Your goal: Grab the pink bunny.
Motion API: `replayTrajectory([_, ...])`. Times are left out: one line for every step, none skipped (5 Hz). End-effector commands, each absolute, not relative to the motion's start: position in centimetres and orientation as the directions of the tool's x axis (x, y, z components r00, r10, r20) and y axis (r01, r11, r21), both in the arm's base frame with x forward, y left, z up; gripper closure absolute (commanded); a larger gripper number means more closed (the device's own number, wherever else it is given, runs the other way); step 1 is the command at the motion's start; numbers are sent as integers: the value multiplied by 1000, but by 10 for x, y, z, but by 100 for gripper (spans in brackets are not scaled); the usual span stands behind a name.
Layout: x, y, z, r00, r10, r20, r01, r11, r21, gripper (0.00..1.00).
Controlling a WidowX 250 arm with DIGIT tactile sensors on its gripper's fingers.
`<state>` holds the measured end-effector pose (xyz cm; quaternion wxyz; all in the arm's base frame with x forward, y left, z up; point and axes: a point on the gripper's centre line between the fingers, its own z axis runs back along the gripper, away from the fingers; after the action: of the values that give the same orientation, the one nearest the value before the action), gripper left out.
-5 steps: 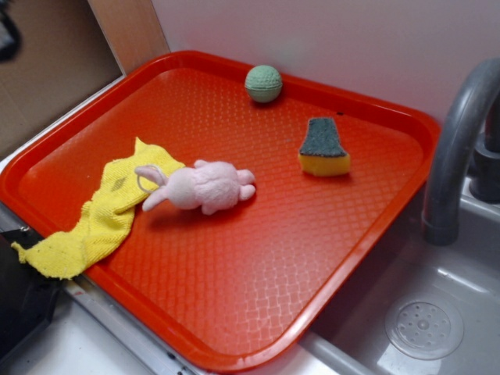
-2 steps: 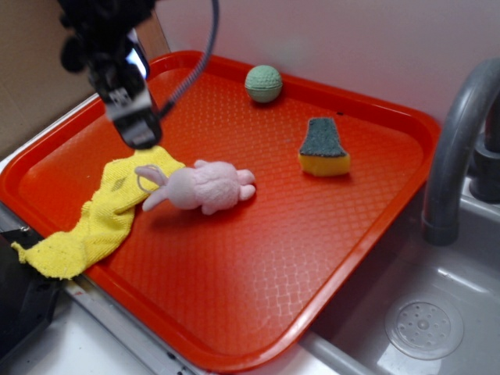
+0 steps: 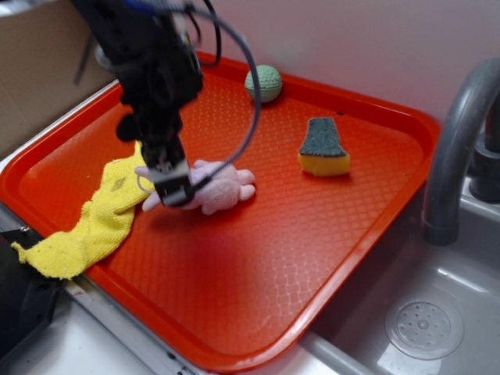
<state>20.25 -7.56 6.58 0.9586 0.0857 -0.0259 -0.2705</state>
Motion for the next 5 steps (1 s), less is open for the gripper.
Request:
replayTrajectory([208, -69, 22, 844, -535, -35, 535, 835, 128, 0])
replayTrajectory([204, -67, 24, 853, -522, -19, 519, 843, 143, 100])
replayTrajectory([196, -66, 44, 856, -516, 29, 506, 848, 156, 100])
replayTrajectory([191, -61, 82, 876, -480, 59, 461, 866, 195, 100])
replayTrajectory([180, -60, 132, 933, -352, 81, 336, 928, 161, 100])
